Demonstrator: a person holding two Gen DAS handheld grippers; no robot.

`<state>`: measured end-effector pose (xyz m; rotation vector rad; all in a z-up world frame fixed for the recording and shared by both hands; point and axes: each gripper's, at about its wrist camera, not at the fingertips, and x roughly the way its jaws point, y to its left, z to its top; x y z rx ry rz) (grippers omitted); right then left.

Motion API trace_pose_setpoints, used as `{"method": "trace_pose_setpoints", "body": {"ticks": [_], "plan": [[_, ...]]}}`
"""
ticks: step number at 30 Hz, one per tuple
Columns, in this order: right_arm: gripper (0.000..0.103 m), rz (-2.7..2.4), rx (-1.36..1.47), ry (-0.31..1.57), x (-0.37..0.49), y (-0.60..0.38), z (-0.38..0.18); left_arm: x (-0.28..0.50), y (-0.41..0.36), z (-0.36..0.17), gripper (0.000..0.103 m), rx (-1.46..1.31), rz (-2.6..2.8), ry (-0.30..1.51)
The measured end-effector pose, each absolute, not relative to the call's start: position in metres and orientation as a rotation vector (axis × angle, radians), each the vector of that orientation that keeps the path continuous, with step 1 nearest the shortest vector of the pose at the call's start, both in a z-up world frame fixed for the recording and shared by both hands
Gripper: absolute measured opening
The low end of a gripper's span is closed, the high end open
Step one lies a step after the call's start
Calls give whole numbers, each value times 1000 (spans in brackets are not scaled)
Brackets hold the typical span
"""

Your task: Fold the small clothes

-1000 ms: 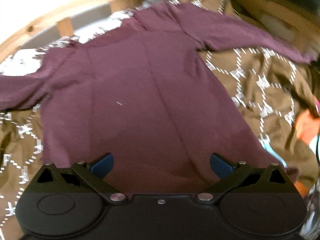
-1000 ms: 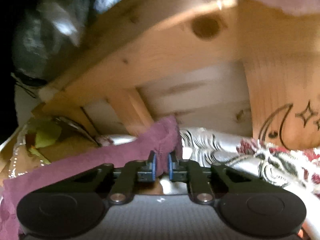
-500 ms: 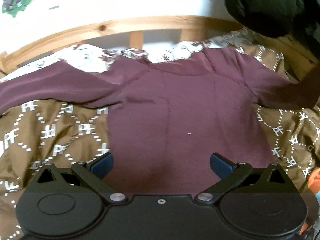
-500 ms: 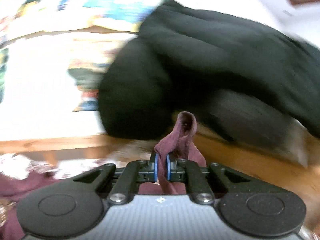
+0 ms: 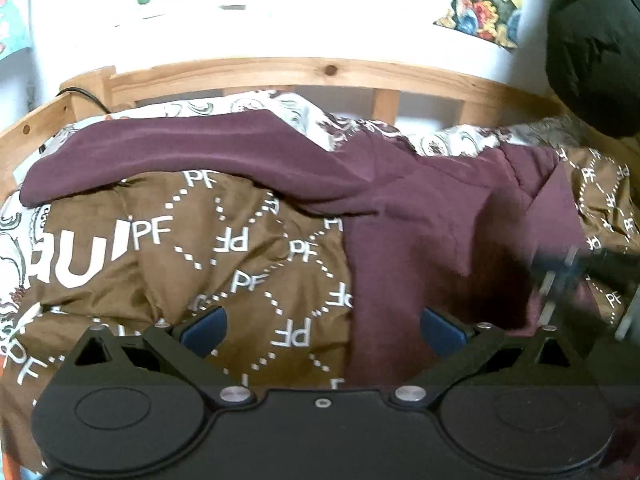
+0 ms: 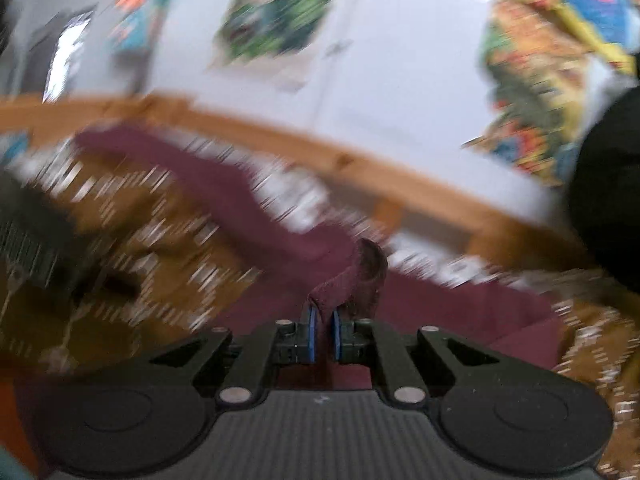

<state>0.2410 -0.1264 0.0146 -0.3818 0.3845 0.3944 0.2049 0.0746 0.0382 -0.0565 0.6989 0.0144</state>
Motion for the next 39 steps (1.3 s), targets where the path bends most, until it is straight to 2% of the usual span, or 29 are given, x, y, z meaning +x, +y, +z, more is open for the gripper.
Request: {"method": "trace_pose_setpoints", "body": {"ticks": [3,5,7,10,16,23,26,30,32,33,34,39], "plan": [[14,454,-443,452,228,-103,-10,211,80,35,102,-75,5,689],[30,505,-460,507,220,-100,-21,218,81,32,102,-90,-11,683],[59,576,-454,560,218,-100,-26,225,79,31,102,-107,-37,667],[84,714,-423,622,203,-107,-24,241,74,30,102,-129,-82,645],[89,753,-403,620,183,-152,-10,273,41,-2,102,-89,-139,719],[89,354,-308,549,257,-254,4,268,28,-44,99,-48,-131,829],[85,182,-269,508,309,-294,-1,261,32,-54,98,-65,-153,852],[70,67,-274,526,367,-317,-18,250,35,-67,95,-92,-118,862],[46,65,-228,558,383,-322,-25,244,33,-68,95,-76,-103,848],[17,52,-201,578,390,-324,-27,242,31,-68,94,-67,-95,846],[9,45,-163,579,390,-328,-27,240,29,-68,93,-64,-90,843],[7,-34,-81,510,380,-338,-20,232,24,-72,94,-41,-84,843]]}}
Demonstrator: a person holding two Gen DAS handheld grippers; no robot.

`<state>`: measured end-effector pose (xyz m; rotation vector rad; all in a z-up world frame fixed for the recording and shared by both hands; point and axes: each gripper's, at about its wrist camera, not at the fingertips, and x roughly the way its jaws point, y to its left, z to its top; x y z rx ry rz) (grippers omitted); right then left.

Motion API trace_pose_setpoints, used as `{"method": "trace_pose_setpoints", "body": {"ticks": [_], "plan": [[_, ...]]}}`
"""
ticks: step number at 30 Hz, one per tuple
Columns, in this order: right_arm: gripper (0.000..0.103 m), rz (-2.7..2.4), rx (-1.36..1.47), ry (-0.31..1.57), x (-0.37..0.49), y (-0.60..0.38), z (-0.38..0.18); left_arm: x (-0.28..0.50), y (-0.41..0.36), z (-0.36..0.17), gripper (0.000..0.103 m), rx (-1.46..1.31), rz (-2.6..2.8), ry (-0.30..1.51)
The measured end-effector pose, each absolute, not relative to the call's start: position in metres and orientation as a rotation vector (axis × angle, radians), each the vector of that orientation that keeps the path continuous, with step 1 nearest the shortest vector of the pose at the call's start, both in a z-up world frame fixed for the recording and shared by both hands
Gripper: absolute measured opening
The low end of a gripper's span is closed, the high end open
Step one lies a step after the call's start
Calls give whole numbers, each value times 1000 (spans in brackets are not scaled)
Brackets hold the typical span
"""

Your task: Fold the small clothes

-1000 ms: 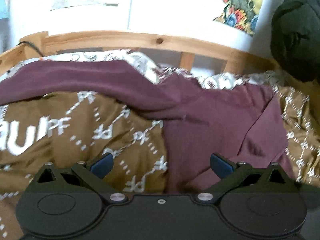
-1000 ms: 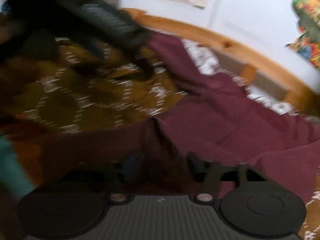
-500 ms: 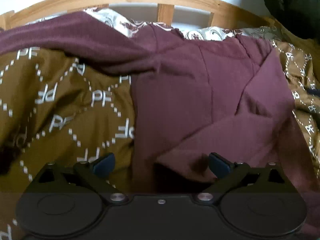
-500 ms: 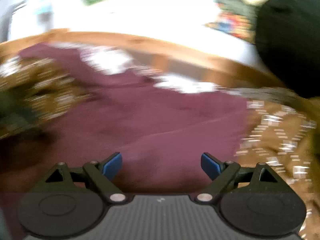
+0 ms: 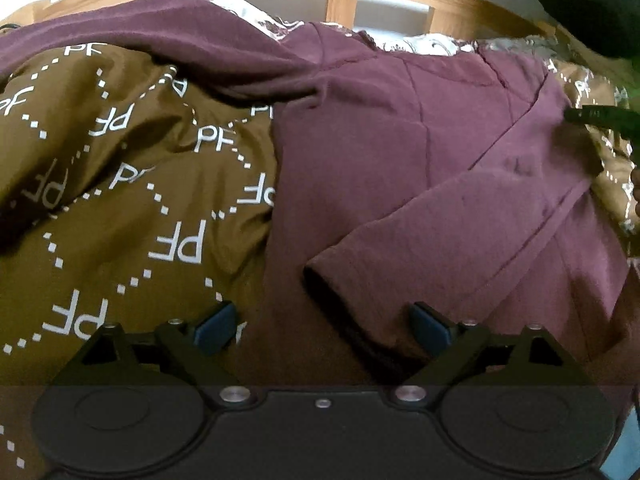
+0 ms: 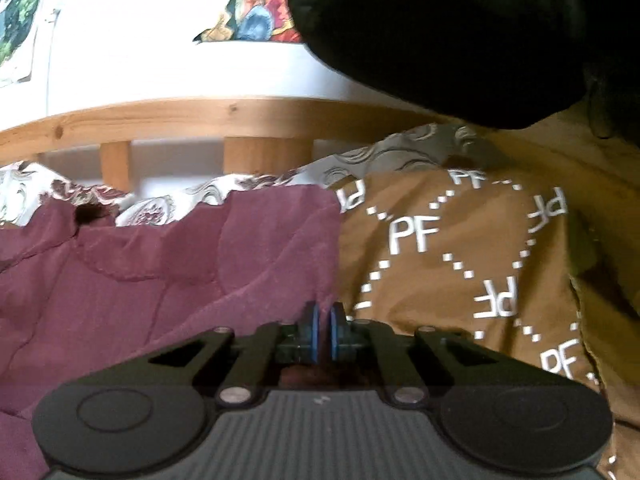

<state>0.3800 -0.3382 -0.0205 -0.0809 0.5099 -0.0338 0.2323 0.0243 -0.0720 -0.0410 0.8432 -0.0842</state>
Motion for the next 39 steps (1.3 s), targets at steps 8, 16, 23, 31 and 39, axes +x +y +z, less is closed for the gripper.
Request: {"method": "trace_pose_setpoints", "body": {"ticks": [8,16,23,31,39], "plan": [[54,-1,-94,537,354,-320,-24,231,37,-63,98,-130,-81,863],[81,198,-4,644,293,-295,-27,219,68,-24,102,-189,-2,764],[88,343,20,716,226,-282,-34,211,108,17,102,-171,147,623],[91,414,-106,812,153,-275,-39,210,127,17,102,-226,201,639],[99,406,-141,707,126,-287,-2,202,135,22,102,-138,211,603]]}}
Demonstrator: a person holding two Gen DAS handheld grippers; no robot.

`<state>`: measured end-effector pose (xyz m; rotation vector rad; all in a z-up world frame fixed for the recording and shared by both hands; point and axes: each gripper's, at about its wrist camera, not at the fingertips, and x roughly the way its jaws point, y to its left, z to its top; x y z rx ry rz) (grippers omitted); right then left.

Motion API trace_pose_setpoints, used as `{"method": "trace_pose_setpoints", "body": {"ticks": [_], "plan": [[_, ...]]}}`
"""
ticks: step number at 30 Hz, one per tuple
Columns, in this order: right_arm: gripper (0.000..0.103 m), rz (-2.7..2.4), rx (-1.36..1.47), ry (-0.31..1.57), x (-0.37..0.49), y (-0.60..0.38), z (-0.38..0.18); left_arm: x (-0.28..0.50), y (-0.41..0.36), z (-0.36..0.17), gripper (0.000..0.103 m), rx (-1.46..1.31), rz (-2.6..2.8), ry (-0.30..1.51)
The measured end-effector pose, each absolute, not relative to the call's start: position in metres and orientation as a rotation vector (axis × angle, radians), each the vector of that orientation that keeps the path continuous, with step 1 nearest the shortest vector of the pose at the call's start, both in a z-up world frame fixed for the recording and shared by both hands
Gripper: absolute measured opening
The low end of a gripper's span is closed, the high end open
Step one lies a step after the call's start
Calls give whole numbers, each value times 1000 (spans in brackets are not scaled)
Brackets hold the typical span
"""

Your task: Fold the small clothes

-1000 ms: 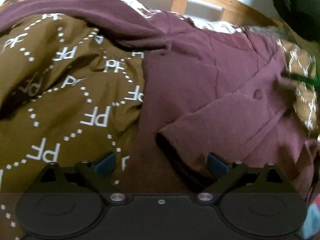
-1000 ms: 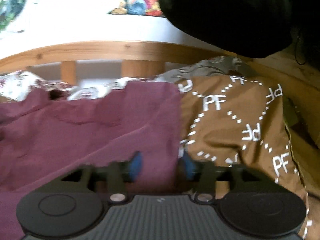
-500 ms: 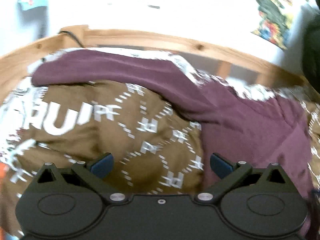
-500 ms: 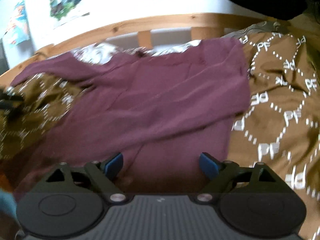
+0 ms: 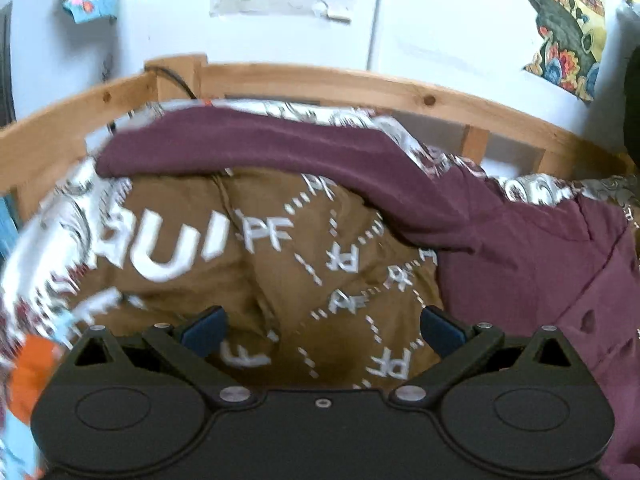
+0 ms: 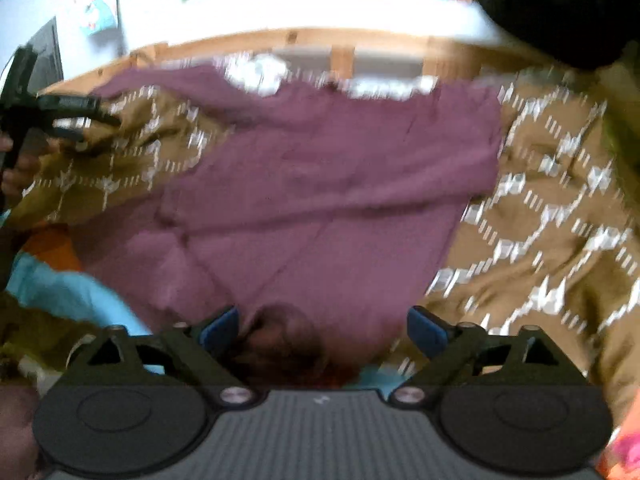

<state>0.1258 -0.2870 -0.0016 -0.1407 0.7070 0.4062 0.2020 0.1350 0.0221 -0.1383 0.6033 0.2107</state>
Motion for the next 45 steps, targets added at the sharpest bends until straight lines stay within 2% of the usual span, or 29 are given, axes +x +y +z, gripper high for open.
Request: {"method": "trace_pose_setpoints", "body": {"ticks": [1,6,17,19,20,21,22,24,25,30,37,41,45], "plan": [[102,389,-142,672,127,-287,3,202,139,25,102,-134,216,592],[103,306,-36,546,156,-284,14,214,172,38,102,-163,278,554],[103,289,82,495,190,-272,-15,274,261,49,102,-406,487,497],[103,285,104,495,186,-273,-21,280,277,50,97,-472,528,472],[103,285,121,496,186,-276,-24,283,283,51,87,-500,554,462],[103,285,132,496,185,-277,-25,285,288,51,72,-518,579,458],[103,286,143,496,185,-278,-26,286,292,52,64,-536,605,451],[103,286,156,497,185,-281,-28,285,295,55,14,-557,637,431],[103,287,160,495,185,-282,-28,285,294,57,6,-549,651,423],[103,298,180,492,183,-284,-31,284,265,77,4,-374,667,356],[103,333,221,473,182,-292,-28,286,202,140,4,-203,455,216],[103,330,246,433,177,-303,-20,283,144,176,4,-98,259,122],[103,293,280,408,176,-321,-15,277,72,189,4,10,41,76]]}}
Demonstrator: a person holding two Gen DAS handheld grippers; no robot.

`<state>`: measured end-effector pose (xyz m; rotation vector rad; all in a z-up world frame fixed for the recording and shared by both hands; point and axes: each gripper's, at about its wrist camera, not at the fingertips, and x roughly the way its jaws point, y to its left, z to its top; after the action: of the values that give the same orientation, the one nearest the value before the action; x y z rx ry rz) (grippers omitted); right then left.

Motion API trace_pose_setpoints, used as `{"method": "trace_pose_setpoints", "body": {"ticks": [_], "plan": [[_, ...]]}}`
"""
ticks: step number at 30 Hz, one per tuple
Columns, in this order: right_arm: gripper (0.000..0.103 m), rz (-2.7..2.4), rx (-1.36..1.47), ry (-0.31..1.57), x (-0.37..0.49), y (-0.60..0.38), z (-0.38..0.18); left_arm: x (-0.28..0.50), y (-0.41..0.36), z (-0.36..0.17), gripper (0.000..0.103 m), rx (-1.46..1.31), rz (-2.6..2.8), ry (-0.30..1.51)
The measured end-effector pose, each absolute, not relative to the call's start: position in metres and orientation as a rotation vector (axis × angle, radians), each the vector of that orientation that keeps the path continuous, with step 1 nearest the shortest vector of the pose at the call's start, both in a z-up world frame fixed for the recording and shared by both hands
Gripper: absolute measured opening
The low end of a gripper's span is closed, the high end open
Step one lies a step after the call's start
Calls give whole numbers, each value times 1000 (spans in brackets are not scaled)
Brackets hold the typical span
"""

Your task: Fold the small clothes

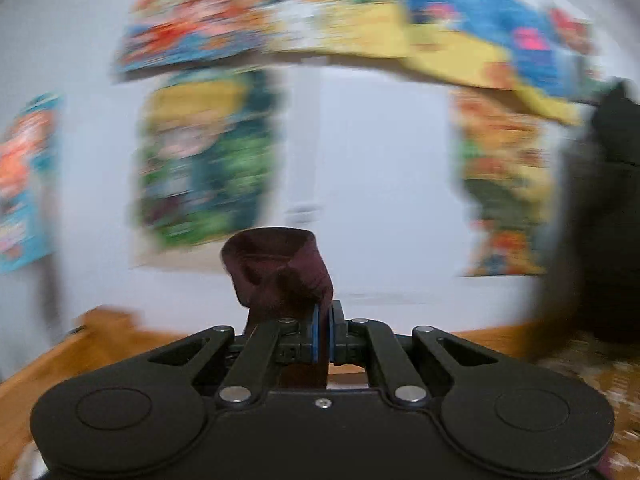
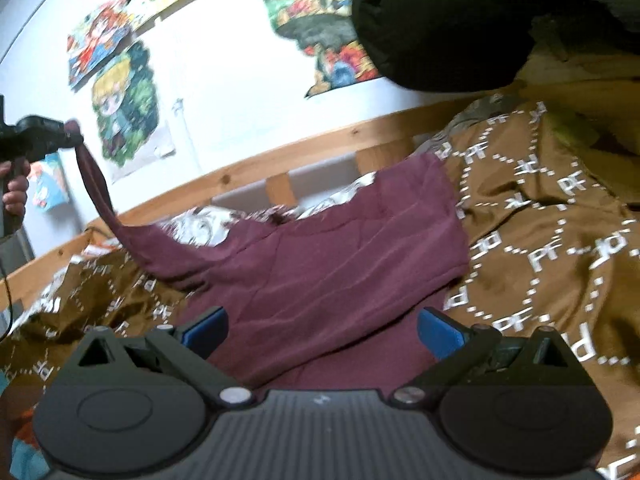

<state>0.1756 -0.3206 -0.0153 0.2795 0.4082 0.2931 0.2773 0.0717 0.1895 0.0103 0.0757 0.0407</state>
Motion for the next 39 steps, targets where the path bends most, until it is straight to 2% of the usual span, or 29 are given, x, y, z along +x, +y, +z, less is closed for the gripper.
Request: {"method": "trace_pose_setpoints", "body": {"ticks": [4,10,15,22,26,28,32,33,36,39], "plan": [[103,242,309,388,176,-340,-12,270,-1,177,4,61,-181,95],[103,146,285,385,180,-364,-11,271,-82,127,4,51,-447,242],[103,72,304,390,184,-384,-15,267,-122,72,4,78,-540,375],[103,21,330,399,186,-399,-22,260,-140,5,8,112,-548,528],[103,28,325,410,187,-396,-25,253,-143,-17,20,164,-566,593],[103,32,323,415,188,-393,-26,250,-142,-23,29,155,-565,608],[103,33,317,427,189,-391,-30,246,-130,-16,66,105,-539,602],[103,34,318,429,189,-391,-31,243,-124,-12,71,96,-526,591],[103,58,326,429,190,-390,-33,238,-105,1,79,72,-484,571],[103,105,319,431,191,-383,-35,239,-78,4,82,75,-391,560]]}}
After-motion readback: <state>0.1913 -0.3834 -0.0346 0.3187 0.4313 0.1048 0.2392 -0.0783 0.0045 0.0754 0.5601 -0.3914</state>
